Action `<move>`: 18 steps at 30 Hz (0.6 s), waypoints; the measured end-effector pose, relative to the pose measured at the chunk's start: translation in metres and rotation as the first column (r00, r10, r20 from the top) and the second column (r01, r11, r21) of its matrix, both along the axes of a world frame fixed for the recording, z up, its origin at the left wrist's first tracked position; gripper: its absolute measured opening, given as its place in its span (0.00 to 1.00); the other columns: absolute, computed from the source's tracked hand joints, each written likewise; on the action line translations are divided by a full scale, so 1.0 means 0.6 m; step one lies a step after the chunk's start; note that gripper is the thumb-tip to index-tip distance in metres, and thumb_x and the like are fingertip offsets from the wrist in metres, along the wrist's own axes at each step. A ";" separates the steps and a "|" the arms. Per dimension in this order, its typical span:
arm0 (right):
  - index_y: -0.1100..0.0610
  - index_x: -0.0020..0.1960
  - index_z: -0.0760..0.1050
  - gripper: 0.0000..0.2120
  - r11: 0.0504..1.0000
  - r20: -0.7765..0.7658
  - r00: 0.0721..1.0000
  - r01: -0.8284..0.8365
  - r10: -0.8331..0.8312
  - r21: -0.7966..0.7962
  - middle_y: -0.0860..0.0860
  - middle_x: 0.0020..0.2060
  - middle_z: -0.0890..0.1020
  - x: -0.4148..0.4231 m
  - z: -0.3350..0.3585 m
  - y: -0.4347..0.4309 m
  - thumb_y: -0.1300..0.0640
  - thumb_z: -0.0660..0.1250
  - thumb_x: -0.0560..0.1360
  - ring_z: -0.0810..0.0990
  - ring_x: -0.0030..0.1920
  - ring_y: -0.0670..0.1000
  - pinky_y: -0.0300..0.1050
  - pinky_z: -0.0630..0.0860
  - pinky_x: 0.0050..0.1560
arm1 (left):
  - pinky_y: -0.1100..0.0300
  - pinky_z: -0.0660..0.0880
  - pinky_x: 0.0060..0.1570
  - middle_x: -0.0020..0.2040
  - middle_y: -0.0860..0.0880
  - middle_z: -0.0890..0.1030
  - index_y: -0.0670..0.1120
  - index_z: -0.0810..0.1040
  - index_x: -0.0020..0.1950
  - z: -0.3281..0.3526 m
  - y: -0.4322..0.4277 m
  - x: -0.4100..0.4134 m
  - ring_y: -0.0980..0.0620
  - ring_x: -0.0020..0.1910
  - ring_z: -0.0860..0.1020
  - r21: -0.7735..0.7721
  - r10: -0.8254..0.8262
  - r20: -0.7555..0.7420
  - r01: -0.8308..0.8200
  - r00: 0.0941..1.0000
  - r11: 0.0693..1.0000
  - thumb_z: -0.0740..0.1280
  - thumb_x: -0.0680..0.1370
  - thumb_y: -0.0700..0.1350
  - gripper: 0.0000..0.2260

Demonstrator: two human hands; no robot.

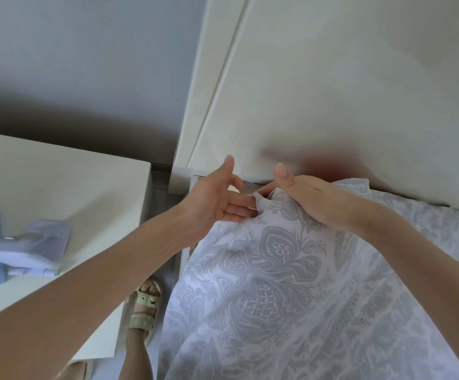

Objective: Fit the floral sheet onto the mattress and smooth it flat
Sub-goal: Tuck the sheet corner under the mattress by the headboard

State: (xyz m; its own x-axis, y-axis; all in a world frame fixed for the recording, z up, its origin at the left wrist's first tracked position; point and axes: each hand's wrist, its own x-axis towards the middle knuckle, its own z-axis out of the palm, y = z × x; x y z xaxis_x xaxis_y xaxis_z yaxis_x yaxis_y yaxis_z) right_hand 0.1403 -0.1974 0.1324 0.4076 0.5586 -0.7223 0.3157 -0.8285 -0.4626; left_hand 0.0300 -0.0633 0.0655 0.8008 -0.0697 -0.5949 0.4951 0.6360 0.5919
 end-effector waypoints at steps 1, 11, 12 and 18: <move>0.58 0.51 0.80 0.53 1.000 0.040 0.999 -0.030 0.030 0.005 0.53 0.48 0.84 -0.002 0.002 -0.001 0.18 0.38 0.60 0.81 0.52 0.51 0.52 0.72 0.62 | 0.57 0.77 0.40 0.46 0.37 0.82 0.45 0.68 0.41 -0.006 0.004 -0.006 0.44 0.41 0.82 -0.077 0.005 -0.020 -0.007 1.000 0.997 0.47 0.79 0.62 0.23; 0.62 0.46 0.77 0.48 0.976 0.152 0.988 -0.070 0.039 0.205 0.58 0.43 0.80 -0.031 0.066 -0.080 0.20 0.42 0.66 0.79 0.46 0.57 0.56 0.73 0.50 | 0.50 0.76 0.56 0.57 0.51 0.81 0.53 0.77 0.60 -0.038 -0.009 -0.119 0.48 0.55 0.79 0.022 -0.395 -0.167 0.404 0.903 0.915 0.48 0.74 0.67 0.28; 0.62 0.45 0.77 0.47 0.973 0.150 0.988 -0.070 0.037 0.219 0.58 0.43 0.80 -0.033 0.070 -0.086 0.21 0.43 0.66 0.79 0.46 0.58 0.57 0.73 0.50 | 0.51 0.74 0.57 0.59 0.53 0.78 0.56 0.75 0.64 -0.038 -0.024 -0.114 0.48 0.58 0.77 -0.079 -0.444 -0.120 0.438 0.888 0.896 0.45 0.75 0.68 0.29; 0.58 0.46 0.78 0.45 0.989 0.112 0.993 0.011 -0.028 0.150 0.57 0.43 0.82 -0.025 0.029 -0.046 0.21 0.43 0.66 0.81 0.46 0.56 0.59 0.75 0.53 | 0.61 0.69 0.49 0.53 0.43 0.80 0.48 0.83 0.52 -0.077 -0.069 0.013 0.51 0.49 0.72 -0.254 -0.418 -0.143 0.375 0.897 0.892 0.46 0.78 0.67 0.33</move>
